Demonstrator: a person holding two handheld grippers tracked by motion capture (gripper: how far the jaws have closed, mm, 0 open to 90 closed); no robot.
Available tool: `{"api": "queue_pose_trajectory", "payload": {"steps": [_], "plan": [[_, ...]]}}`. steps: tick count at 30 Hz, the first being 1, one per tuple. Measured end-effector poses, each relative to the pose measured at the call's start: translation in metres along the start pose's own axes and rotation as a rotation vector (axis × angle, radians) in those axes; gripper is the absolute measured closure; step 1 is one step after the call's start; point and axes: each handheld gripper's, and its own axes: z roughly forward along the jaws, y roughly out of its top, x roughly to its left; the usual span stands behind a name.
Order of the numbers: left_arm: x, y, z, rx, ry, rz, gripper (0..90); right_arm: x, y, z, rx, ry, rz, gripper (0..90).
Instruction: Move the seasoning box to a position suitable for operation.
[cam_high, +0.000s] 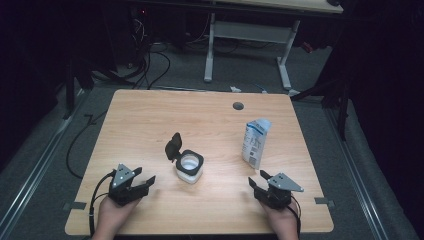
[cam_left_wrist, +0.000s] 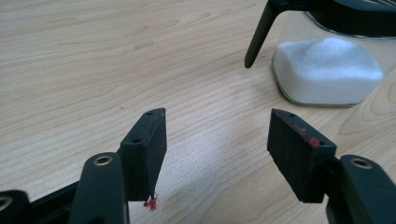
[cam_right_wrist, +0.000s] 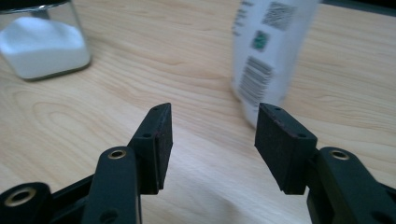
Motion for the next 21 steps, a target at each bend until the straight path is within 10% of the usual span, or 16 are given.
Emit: {"api": "queue_pose_trajectory", "payload": {"steps": [21], "plan": [[-0.004, -0.001, 0.001, -0.020, 0.014, -0.003, 47.2, 0.058, 0.036, 0.050, -0.010, 0.126, -0.099, 50.0]]}}
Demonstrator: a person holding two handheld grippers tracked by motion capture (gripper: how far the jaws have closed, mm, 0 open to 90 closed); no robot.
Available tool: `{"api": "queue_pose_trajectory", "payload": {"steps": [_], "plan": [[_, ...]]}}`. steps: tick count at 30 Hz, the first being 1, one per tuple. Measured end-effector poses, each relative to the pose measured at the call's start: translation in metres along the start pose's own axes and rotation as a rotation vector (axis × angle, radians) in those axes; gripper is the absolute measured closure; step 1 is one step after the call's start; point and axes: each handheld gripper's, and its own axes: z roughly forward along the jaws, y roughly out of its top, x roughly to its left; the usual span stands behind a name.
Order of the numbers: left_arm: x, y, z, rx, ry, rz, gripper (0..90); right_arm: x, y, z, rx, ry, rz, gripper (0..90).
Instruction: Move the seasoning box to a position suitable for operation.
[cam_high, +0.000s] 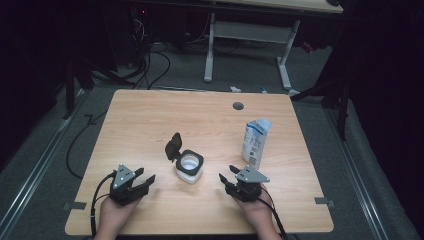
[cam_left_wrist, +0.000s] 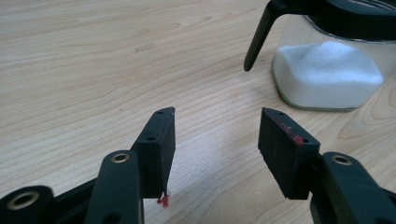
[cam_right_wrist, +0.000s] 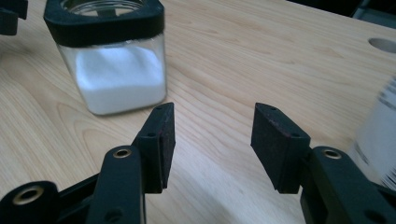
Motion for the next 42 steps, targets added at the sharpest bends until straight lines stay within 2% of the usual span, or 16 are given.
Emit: {"api": "queue_pose_trajectory", "payload": {"steps": [2, 7, 10, 12, 15, 20, 23, 32, 36, 42], "plan": [[-0.002, 0.001, 0.001, 0.006, 0.000, 0.002, 48.8, 0.004, 0.007, 0.005, -0.017, 0.010, -0.006, 50.9], [-0.002, 0.003, 0.003, 0.007, -0.023, -0.036, 47.9, 0.006, 0.017, 0.018, -0.007, 0.017, 0.013, 52.1], [-0.003, 0.005, 0.005, 0.011, -0.002, -0.038, 51.5, 0.007, 0.021, 0.024, -0.009, 0.032, 0.045, 52.9], [-0.003, 0.007, 0.006, 0.016, -0.004, -0.050, 53.7, 0.010, 0.019, 0.024, -0.006, 0.034, 0.043, 54.3], [-0.003, 0.010, 0.010, 0.027, 0.006, -0.063, 52.6, 0.015, 0.018, 0.023, 0.008, 0.025, 0.000, 54.9], [-0.004, 0.017, 0.016, 0.028, 0.024, -0.069, 55.9, 0.015, 0.010, 0.023, 0.020, 0.049, 0.014, 56.9], [-0.004, 0.021, 0.018, 0.016, 0.013, -0.085, 57.2, 0.016, 0.008, 0.023, 0.023, 0.052, 0.007, 58.5], [-0.008, 0.031, 0.021, -0.003, -0.003, -0.072, 61.1, 0.017, 0.006, 0.028, 0.033, 0.058, 0.008, 60.7], [-0.008, 0.038, 0.020, -0.009, -0.006, -0.078, 66.5, 0.016, 0.007, 0.029, 0.031, 0.074, 0.021, 63.3], [-0.008, 0.053, 0.021, -0.026, 0.001, -0.091, 79.6, 0.018, 0.008, 0.030, 0.028, 0.101, 0.031, 73.0]]}}
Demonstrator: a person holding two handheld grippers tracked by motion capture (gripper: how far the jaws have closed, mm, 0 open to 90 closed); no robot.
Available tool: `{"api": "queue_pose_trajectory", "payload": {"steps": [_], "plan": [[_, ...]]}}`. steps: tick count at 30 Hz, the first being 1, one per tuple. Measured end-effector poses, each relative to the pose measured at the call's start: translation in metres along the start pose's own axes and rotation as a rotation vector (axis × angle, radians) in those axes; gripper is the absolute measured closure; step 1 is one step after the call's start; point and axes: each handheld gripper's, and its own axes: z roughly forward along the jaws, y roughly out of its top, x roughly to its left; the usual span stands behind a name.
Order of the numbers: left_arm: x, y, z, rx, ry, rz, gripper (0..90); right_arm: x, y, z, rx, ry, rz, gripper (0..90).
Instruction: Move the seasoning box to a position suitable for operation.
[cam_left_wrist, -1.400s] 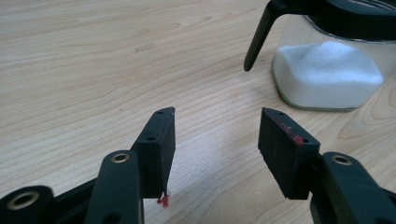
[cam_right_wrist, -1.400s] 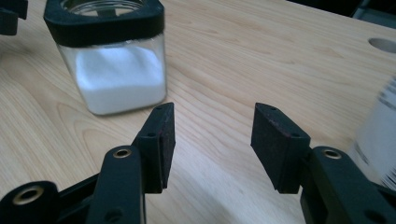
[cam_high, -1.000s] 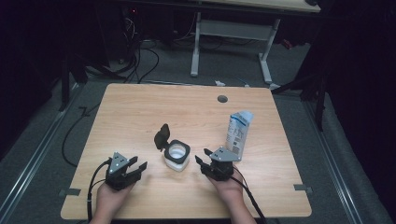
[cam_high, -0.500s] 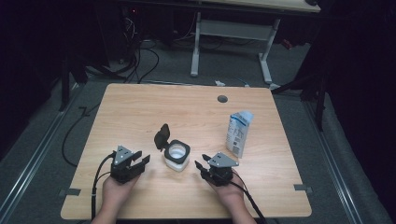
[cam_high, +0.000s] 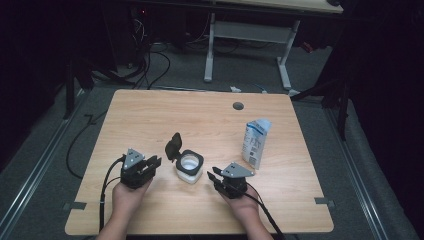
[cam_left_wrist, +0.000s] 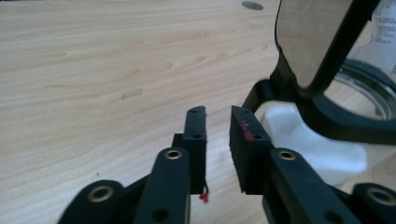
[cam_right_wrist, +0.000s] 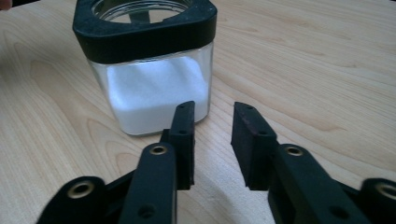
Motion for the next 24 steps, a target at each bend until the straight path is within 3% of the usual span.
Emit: {"api": "queue_pose_trajectory", "payload": {"steps": [6, 9, 24], "plan": [[-0.005, 0.013, 0.005, -0.010, 0.012, 0.021, 86.8, 0.002, 0.000, 0.001, -0.002, 0.009, -0.012, 82.3], [-0.006, 0.017, 0.007, -0.024, 0.014, 0.013, 88.6, 0.003, 0.001, 0.002, -0.002, 0.011, -0.024, 89.9], [-0.016, 0.031, 0.009, -0.056, -0.004, 0.034, 89.5, 0.014, 0.002, 0.010, 0.033, 0.037, -0.066, 89.6]]}}
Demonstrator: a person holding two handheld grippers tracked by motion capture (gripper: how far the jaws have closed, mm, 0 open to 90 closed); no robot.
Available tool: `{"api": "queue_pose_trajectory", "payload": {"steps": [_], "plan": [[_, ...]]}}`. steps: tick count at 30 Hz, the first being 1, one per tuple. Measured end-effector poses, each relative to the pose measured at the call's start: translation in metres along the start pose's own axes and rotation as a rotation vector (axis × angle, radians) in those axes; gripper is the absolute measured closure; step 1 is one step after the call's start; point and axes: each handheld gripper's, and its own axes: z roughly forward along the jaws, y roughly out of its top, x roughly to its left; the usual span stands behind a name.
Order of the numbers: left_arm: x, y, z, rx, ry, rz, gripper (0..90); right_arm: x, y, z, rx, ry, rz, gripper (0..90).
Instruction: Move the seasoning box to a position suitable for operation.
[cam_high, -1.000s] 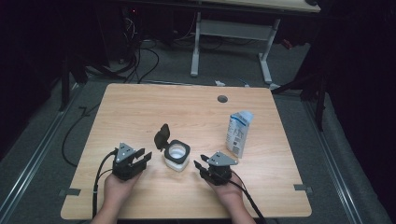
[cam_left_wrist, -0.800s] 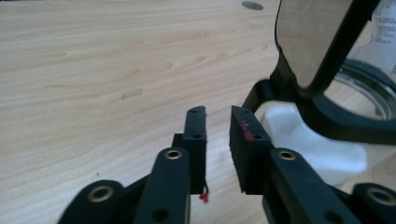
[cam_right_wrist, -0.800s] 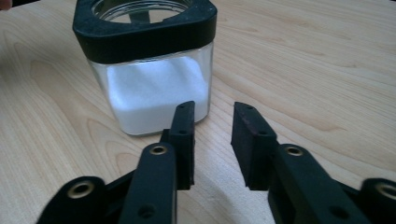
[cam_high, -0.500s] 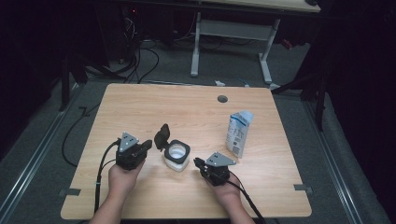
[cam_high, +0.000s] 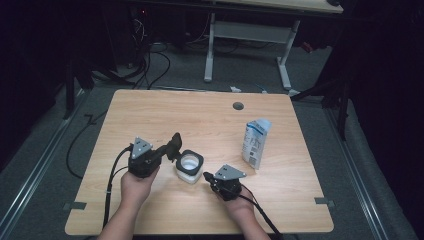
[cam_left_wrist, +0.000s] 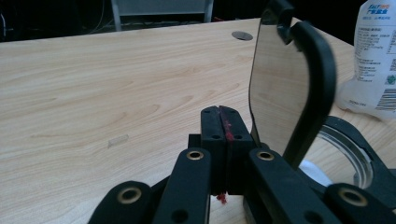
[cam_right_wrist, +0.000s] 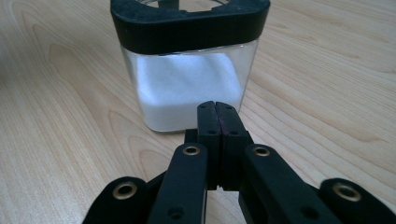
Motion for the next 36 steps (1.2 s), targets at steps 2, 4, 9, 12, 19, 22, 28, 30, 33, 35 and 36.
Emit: {"api": "queue_pose_trajectory", "payload": {"steps": [2, 4, 9, 12, 19, 22, 28, 30, 33, 35, 36], "plan": [[-0.002, 0.002, -0.001, -0.007, -0.001, 0.004, 89.3, 0.002, 0.000, 0.000, 0.003, 0.002, -0.002, 89.6], [-0.002, 0.003, -0.002, -0.012, -0.004, 0.002, 89.3, 0.002, 0.000, 0.000, 0.002, 0.005, -0.003, 89.6], [-0.005, 0.004, -0.003, -0.015, -0.010, 0.012, 88.7, 0.003, 0.000, 0.000, 0.000, 0.006, -0.009, 89.5], [-0.007, 0.004, -0.002, -0.011, -0.012, 0.022, 88.5, 0.004, 0.000, 0.001, 0.006, 0.006, -0.009, 89.4], [-0.008, 0.004, -0.003, -0.016, -0.021, 0.010, 88.7, 0.007, 0.001, 0.002, 0.005, 0.014, -0.009, 89.2], [-0.009, 0.004, -0.003, -0.017, -0.021, 0.009, 88.6, 0.007, 0.001, 0.002, 0.006, 0.017, -0.008, 89.2], [-0.009, 0.005, -0.005, -0.022, -0.034, 0.001, 88.5, 0.004, -0.001, 0.001, 0.007, 0.016, 0.010, 88.8], [-0.010, 0.005, -0.005, -0.023, -0.036, 0.003, 88.5, 0.002, -0.001, 0.002, 0.012, 0.013, 0.010, 88.9], [-0.011, 0.003, -0.005, -0.024, -0.044, 0.010, 88.5, 0.002, 0.001, 0.001, 0.005, 0.002, 0.017, 89.6], [-0.012, 0.002, -0.005, -0.023, -0.052, 0.005, 88.5, 0.002, 0.002, -0.001, 0.002, -0.001, 0.015, 89.6], [-0.012, 0.002, -0.005, -0.025, -0.053, 0.004, 88.5, 0.001, 0.001, -0.001, -0.002, 0.000, 0.017, 89.6]]}}
